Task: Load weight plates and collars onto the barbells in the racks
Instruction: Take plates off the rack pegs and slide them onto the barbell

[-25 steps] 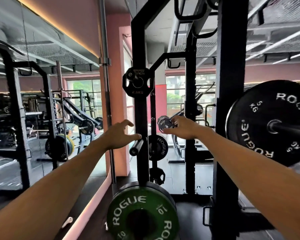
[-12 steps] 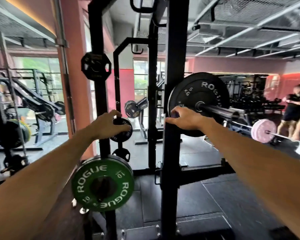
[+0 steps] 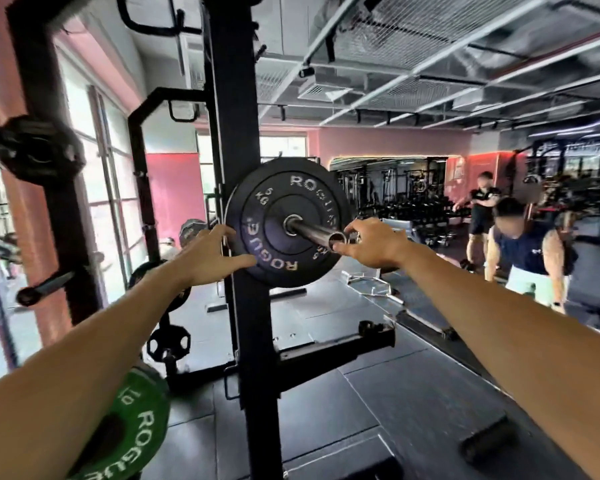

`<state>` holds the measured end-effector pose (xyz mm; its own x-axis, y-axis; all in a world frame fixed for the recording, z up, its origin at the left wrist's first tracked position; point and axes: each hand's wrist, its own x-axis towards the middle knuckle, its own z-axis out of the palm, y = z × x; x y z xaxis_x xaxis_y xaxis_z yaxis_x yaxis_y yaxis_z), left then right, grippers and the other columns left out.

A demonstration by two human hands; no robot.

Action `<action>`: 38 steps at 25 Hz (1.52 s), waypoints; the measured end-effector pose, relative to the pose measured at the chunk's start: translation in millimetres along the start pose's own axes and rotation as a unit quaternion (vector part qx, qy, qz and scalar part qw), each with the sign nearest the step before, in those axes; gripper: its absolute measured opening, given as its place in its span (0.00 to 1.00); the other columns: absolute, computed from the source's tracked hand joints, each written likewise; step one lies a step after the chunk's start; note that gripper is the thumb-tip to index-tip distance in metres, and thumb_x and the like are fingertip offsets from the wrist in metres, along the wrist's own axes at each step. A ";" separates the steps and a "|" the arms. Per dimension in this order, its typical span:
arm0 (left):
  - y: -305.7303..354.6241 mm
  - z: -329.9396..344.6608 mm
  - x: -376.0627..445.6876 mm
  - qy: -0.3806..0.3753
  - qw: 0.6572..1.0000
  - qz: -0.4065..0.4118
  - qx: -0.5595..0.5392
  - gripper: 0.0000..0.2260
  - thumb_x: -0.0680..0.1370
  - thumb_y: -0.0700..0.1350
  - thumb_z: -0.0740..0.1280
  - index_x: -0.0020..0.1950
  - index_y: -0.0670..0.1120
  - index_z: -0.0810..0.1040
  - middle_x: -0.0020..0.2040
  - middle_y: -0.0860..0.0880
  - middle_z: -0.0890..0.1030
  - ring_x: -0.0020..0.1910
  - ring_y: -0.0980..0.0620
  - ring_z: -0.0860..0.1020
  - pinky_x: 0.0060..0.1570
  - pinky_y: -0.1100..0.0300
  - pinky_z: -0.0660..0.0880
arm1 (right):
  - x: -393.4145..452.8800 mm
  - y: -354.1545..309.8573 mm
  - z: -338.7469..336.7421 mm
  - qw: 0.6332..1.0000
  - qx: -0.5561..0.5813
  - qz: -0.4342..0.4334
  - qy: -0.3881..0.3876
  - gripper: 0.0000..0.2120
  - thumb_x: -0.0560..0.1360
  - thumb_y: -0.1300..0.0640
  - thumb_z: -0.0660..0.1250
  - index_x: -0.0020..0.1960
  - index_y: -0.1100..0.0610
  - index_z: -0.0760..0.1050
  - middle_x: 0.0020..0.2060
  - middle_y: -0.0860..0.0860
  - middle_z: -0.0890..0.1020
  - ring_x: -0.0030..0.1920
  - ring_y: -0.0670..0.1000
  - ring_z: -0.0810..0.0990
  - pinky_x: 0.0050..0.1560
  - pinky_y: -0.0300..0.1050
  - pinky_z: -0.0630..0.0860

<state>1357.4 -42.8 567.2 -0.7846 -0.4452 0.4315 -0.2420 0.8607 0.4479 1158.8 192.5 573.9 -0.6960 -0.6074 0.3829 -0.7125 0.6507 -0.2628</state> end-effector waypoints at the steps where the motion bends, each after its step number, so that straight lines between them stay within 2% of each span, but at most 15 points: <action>1: 12.5 14.4 12.7 0.008 1.000 0.000 -0.003 0.34 0.70 0.63 0.73 0.70 0.48 0.69 0.65 0.46 0.74 0.61 0.47 0.74 0.55 0.57 0.68 | 11.3 20.9 -2.4 1.000 0.001 -0.001 -0.001 0.29 0.73 0.34 0.63 0.66 0.50 0.70 0.66 0.56 0.70 0.65 0.58 0.72 0.66 0.55 0.68; 5: 35.6 58.8 55.9 0.024 0.999 -0.024 -0.020 0.37 0.69 0.62 0.73 0.72 0.46 0.67 0.67 0.46 0.73 0.64 0.46 0.72 0.59 0.56 0.68 | 60.1 82.1 -4.6 1.000 0.018 -0.013 -0.013 0.32 0.68 0.29 0.62 0.64 0.48 0.70 0.65 0.54 0.72 0.63 0.58 0.73 0.66 0.62 0.67; 9: 35.5 76.8 90.9 0.041 0.996 -0.074 -0.015 0.36 0.70 0.60 0.74 0.72 0.46 0.66 0.65 0.49 0.71 0.65 0.46 0.71 0.58 0.57 0.67 | 110.7 117.7 0.9 0.998 0.055 -0.018 -0.027 0.39 0.62 0.25 0.59 0.67 0.46 0.68 0.69 0.56 0.69 0.67 0.61 0.70 0.69 0.63 0.64; 13: 6.6 79.0 132.3 0.066 0.990 -0.121 0.018 0.44 0.64 0.69 0.73 0.73 0.48 0.64 0.70 0.44 0.69 0.66 0.44 0.71 0.60 0.52 0.69 | 165.1 136.0 19.5 0.994 0.111 -0.013 -0.018 0.49 0.55 0.23 0.61 0.69 0.49 0.66 0.69 0.56 0.70 0.67 0.59 0.71 0.67 0.59 0.68; 16: -17.8 83.9 171.6 0.089 0.986 -0.136 0.035 0.49 0.62 0.71 0.73 0.75 0.48 0.61 0.71 0.44 0.67 0.67 0.43 0.70 0.65 0.48 0.70 | 217.9 146.9 44.0 0.990 0.138 -0.012 -0.033 0.55 0.53 0.21 0.64 0.72 0.51 0.62 0.71 0.55 0.67 0.69 0.59 0.69 0.68 0.61 0.68; 20: -56.3 92.4 237.6 0.124 0.983 -0.135 0.030 0.56 0.54 0.76 0.72 0.75 0.50 0.60 0.71 0.46 0.67 0.68 0.43 0.71 0.65 0.43 0.71 | 285.5 151.6 70.1 0.989 0.146 -0.002 -0.017 0.54 0.58 0.27 0.71 0.73 0.55 0.60 0.71 0.56 0.66 0.69 0.60 0.68 0.68 0.60 0.67; 23: -82.4 100.0 286.7 0.160 0.975 -0.151 0.042 0.61 0.51 0.78 0.71 0.76 0.50 0.57 0.72 0.45 0.66 0.70 0.42 0.69 0.67 0.42 0.69 | 341.2 148.8 83.4 0.985 0.173 -0.009 0.018 0.64 0.46 0.22 0.71 0.72 0.57 0.61 0.68 0.56 0.70 0.66 0.59 0.72 0.66 0.57 0.70; 24: -91.6 102.0 301.0 0.163 0.973 -0.161 0.036 0.62 0.51 0.78 0.71 0.77 0.50 0.56 0.72 0.45 0.66 0.71 0.42 0.68 0.68 0.42 0.69 | 358.2 147.6 87.7 0.980 0.196 -0.006 0.024 0.64 0.45 0.23 0.72 0.72 0.58 0.61 0.67 0.55 0.71 0.65 0.58 0.73 0.66 0.56 0.71; 26: -126.2 106.2 338.0 0.167 0.974 -0.154 0.007 0.59 0.49 0.78 0.72 0.74 0.53 0.61 0.69 0.49 0.72 0.67 0.47 0.73 0.65 0.44 0.72 | 393.7 148.8 99.9 0.971 0.237 0.005 0.025 0.60 0.48 0.29 0.78 0.70 0.59 0.63 0.63 0.52 0.74 0.63 0.55 0.75 0.65 0.53 0.73; 28: -165.9 116.2 371.7 0.185 0.974 -0.128 -0.007 0.55 0.48 0.76 0.75 0.71 0.56 0.67 0.63 0.55 0.77 0.62 0.54 0.77 0.61 0.49 0.76 | 423.2 153.3 115.5 0.967 0.254 -0.001 0.038 0.58 0.45 0.28 0.78 0.67 0.55 0.68 0.60 0.48 0.78 0.60 0.50 0.78 0.64 0.51 0.75; 30: -160.3 123.7 374.7 0.231 0.964 -0.124 -0.038 0.53 0.49 0.73 0.78 0.68 0.51 0.69 0.60 0.56 0.78 0.57 0.57 0.78 0.57 0.57 0.76 | 447.5 159.3 133.2 0.957 0.287 -0.001 0.047 0.59 0.42 0.29 0.80 0.67 0.53 0.68 0.60 0.46 0.78 0.60 0.48 0.78 0.64 0.51 0.75; 32: -146.0 130.1 370.8 0.272 0.947 -0.157 -0.068 0.51 0.51 0.67 0.81 0.65 0.45 0.69 0.56 0.53 0.78 0.52 0.53 0.77 0.50 0.59 0.73 | 456.5 162.4 143.4 0.940 0.337 0.008 0.060 0.56 0.43 0.35 0.83 0.66 0.54 0.69 0.58 0.45 0.79 0.58 0.46 0.78 0.63 0.51 0.75; 33: -147.0 132.2 373.0 0.282 0.940 -0.173 -0.077 0.50 0.51 0.65 0.82 0.64 0.43 0.69 0.55 0.51 0.78 0.52 0.50 0.77 0.49 0.57 0.72 | 458.3 162.4 145.5 0.931 0.360 0.001 0.066 0.51 0.44 0.38 0.84 0.63 0.53 0.74 0.55 0.45 0.82 0.55 0.46 0.81 0.61 0.51 0.77; 35: -147.5 135.4 374.5 0.289 0.936 -0.183 -0.081 0.51 0.50 0.66 0.82 0.64 0.42 0.69 0.57 0.47 0.79 0.55 0.45 0.78 0.50 0.55 0.73 | 459.0 165.1 148.7 0.919 0.389 -0.022 0.069 0.40 0.45 0.40 0.85 0.56 0.50 0.81 0.48 0.45 0.86 0.50 0.46 0.84 0.57 0.52 0.80; 38: -145.6 132.1 369.3 0.284 0.936 -0.186 -0.091 0.52 0.46 0.70 0.80 0.63 0.45 0.73 0.56 0.49 0.81 0.55 0.47 0.80 0.54 0.53 0.77 | 450.0 163.3 144.2 0.915 0.395 -0.025 0.078 0.39 0.44 0.39 0.84 0.53 0.48 0.82 0.46 0.43 0.86 0.49 0.44 0.84 0.56 0.51 0.80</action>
<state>1027.5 -299.9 557.9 -0.2228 -0.8103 0.5420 -0.2971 0.5860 0.7539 716.3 -40.3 575.6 -0.6840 -0.5140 0.5175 -0.6283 0.0548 -0.7760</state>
